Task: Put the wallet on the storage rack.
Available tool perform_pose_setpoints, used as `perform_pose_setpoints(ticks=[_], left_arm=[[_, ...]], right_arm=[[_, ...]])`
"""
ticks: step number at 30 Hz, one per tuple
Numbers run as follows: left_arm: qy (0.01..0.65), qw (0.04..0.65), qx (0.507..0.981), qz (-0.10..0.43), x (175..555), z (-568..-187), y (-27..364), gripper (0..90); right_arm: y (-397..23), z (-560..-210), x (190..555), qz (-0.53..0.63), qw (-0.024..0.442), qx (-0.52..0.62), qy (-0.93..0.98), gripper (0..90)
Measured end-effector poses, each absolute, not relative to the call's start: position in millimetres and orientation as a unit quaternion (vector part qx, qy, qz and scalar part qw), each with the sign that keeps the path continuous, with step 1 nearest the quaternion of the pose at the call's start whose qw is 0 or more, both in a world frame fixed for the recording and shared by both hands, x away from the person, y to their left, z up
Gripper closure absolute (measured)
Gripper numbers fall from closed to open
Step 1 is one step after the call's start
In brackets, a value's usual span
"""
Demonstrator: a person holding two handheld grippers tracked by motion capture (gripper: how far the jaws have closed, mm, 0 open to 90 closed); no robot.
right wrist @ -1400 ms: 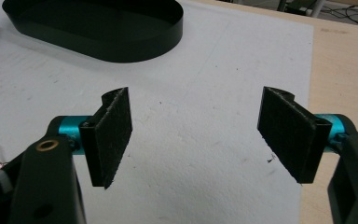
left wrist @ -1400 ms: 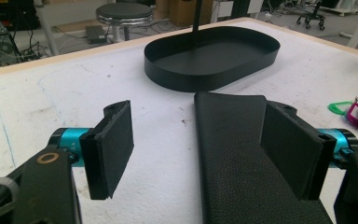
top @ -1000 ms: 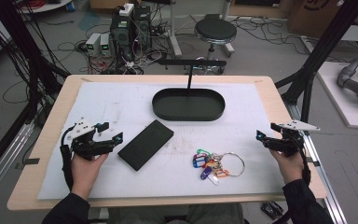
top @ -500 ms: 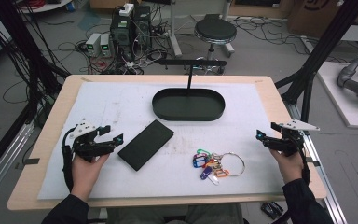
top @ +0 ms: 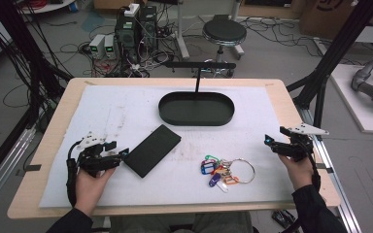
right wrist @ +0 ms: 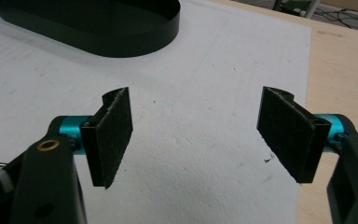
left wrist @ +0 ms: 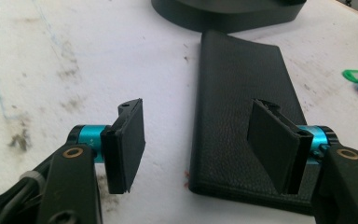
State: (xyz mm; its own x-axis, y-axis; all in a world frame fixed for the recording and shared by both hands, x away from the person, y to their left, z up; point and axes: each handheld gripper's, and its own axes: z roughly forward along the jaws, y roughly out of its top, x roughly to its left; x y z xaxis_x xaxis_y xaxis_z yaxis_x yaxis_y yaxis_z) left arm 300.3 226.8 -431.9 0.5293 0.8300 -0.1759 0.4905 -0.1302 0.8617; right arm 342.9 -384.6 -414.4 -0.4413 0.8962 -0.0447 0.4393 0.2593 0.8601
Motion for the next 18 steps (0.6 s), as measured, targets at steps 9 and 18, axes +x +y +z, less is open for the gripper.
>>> perform_pose_setpoints(ticks=[9, 18], left_arm=[[0.469, 0.459, 0.737, 0.162, 300, -440, 226, 42.0], [0.500, 0.443, 0.736, 0.113, 306, -450, 229, 42.2]], right_arm=[[-384, -415, 343, 0.405, 0.281, 0.446, 0.747, 27.0], [-383, -415, 343, 0.404, 0.282, 0.445, 0.748, 27.1]])
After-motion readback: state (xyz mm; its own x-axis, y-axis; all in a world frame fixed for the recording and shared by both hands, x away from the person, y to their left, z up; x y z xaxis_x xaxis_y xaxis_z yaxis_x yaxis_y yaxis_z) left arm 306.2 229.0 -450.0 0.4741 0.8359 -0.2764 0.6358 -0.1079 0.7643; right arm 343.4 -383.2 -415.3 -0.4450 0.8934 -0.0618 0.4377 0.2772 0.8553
